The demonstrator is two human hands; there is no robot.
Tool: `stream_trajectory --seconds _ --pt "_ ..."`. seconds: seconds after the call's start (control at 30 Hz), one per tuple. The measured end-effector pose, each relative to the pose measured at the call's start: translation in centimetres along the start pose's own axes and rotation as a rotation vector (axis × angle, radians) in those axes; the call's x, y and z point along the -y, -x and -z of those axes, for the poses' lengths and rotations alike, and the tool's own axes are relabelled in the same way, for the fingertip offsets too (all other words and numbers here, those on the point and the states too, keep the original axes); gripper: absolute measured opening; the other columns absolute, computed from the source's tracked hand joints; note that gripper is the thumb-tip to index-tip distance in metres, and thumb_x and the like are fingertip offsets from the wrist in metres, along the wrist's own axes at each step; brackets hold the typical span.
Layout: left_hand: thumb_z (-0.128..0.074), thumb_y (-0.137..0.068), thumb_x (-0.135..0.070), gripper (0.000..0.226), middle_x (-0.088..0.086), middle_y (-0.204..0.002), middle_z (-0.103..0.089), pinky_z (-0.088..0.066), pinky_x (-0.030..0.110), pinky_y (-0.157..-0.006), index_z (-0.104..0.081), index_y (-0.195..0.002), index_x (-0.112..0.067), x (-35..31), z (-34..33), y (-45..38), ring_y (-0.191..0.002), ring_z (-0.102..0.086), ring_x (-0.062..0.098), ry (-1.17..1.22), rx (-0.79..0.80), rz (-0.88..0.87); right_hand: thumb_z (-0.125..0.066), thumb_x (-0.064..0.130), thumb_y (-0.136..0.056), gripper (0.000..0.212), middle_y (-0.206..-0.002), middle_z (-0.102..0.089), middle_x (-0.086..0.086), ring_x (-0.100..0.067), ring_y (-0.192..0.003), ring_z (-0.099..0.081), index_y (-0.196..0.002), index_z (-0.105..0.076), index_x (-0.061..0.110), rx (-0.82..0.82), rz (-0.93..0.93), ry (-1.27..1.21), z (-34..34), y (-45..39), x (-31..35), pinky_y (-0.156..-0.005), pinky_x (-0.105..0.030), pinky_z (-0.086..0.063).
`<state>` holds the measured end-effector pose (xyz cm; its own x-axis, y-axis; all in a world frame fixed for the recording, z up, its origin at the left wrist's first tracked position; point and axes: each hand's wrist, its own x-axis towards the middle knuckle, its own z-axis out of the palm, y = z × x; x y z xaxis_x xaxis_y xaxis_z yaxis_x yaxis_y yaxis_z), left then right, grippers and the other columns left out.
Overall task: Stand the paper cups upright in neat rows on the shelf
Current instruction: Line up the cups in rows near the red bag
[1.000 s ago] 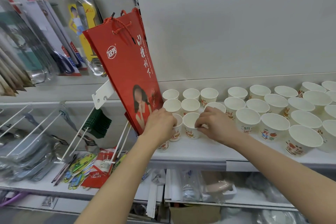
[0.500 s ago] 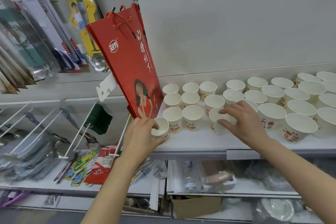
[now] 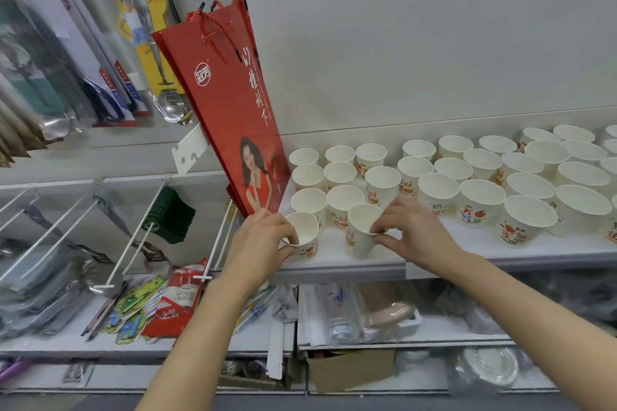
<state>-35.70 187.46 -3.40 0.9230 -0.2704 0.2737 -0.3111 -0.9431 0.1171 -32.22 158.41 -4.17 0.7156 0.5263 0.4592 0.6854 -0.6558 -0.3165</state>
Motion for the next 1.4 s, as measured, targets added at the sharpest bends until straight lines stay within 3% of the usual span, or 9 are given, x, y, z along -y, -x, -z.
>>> stream_trajectory --seconds 0.27,0.63,0.73,0.87,0.97,1.1,1.2,1.3,1.4 --pt "-0.078 -0.078 -0.036 0.011 -0.014 -0.095 -0.065 -0.033 0.025 -0.076 -0.072 -0.085 -0.030 0.2 0.7 -0.6 -0.090 -0.044 0.013 -0.038 0.029 -0.042 -0.079 0.020 -0.072 0.010 -0.076 -0.068 0.007 -0.022 -0.075 -0.055 -0.079 -0.073 0.020 0.057 -0.011 -0.041 -1.8 -1.4 1.6 -0.068 -0.041 -0.048" --pt "-0.076 -0.077 -0.044 0.017 -0.018 -0.094 -0.062 -0.042 0.029 -0.082 -0.071 -0.090 -0.035 0.0 0.9 -1.0 -0.091 -0.044 0.009 0.075 0.064 -0.005 -0.069 0.003 -0.076 0.020 -0.089 -0.068 0.007 -0.013 -0.095 -0.054 -0.085 -0.074 0.021 0.131 -0.056 -0.060 -0.5 -1.3 1.2 -0.078 -0.037 -0.051" --pt "-0.075 -0.074 -0.052 0.022 -0.018 -0.088 -0.060 -0.040 0.029 -0.074 -0.070 -0.089 -0.036 -0.4 0.9 -1.1 -0.087 -0.043 0.009 0.135 0.054 0.032 -0.060 0.012 -0.075 0.022 -0.091 -0.068 0.006 -0.014 -0.094 -0.053 -0.090 -0.073 0.019 0.077 -0.081 -0.077 -0.3 -1.3 1.8 -0.080 -0.032 -0.048" --pt "-0.071 -0.077 -0.055 0.021 -0.015 -0.086 -0.062 -0.041 0.029 -0.073 -0.071 -0.086 -0.036 -1.5 0.9 -1.5 -0.089 -0.047 0.010 0.112 0.053 0.058 -0.075 0.043 -0.070 0.025 -0.075 -0.066 0.008 -0.016 -0.077 -0.052 -0.076 -0.070 0.019 0.009 -0.068 0.058 -2.0 -1.5 3.8 -0.069 -0.027 -0.038" --pt "-0.071 -0.080 -0.050 0.018 -0.014 -0.084 -0.064 -0.042 0.030 -0.074 -0.073 -0.083 -0.033 -1.5 0.9 -1.5 -0.088 -0.049 0.011 0.086 0.058 0.079 -0.082 0.034 -0.066 0.022 -0.066 -0.065 0.005 -0.023 -0.069 -0.054 -0.067 -0.068 0.017 -0.043 -0.075 0.102 -2.7 -1.5 3.6 -0.066 -0.026 -0.031" --pt "-0.073 -0.078 -0.049 0.018 -0.017 -0.082 -0.062 -0.037 0.029 -0.072 -0.073 -0.088 -0.034 -0.8 1.1 -1.3 -0.084 -0.047 0.010 0.091 0.058 0.054 -0.082 0.026 -0.070 0.014 -0.071 -0.067 0.008 -0.020 -0.076 -0.055 -0.070 -0.071 0.018 -0.002 -0.065 -0.021 -1.8 -0.9 2.8 -0.061 -0.032 -0.045" --pt "-0.076 -0.077 -0.047 0.022 -0.021 -0.085 -0.058 -0.037 0.028 -0.072 -0.071 -0.095 -0.036 -0.9 1.4 -1.3 -0.087 -0.046 0.008 0.113 0.061 0.047 -0.081 0.023 -0.072 0.011 -0.082 -0.068 0.009 -0.016 -0.088 -0.055 -0.078 -0.073 0.020 0.057 -0.044 -0.085 -1.4 -0.9 2.1 -0.068 -0.036 -0.050" --pt "-0.075 -0.078 -0.046 0.016 -0.019 -0.085 -0.060 -0.041 0.030 -0.074 -0.071 -0.090 -0.036 -1.3 1.5 -1.4 -0.088 -0.046 0.009 0.107 0.073 0.052 -0.082 0.029 -0.070 0.021 -0.091 -0.066 0.010 -0.013 -0.095 -0.051 -0.087 -0.073 0.021 0.053 -0.051 -0.101 -1.5 -1.0 2.0 -0.076 -0.032 -0.049" --pt "-0.074 -0.079 -0.044 0.010 -0.016 -0.083 -0.061 -0.043 0.031 -0.074 -0.071 -0.084 -0.035 -1.3 1.3 -1.4 -0.086 -0.047 0.010 0.096 0.090 0.058 -0.083 0.033 -0.068 0.023 -0.089 -0.067 0.009 -0.016 -0.094 -0.052 -0.085 -0.073 0.020 0.031 -0.056 -0.036 -2.1 -1.2 2.6 -0.070 -0.033 -0.049"
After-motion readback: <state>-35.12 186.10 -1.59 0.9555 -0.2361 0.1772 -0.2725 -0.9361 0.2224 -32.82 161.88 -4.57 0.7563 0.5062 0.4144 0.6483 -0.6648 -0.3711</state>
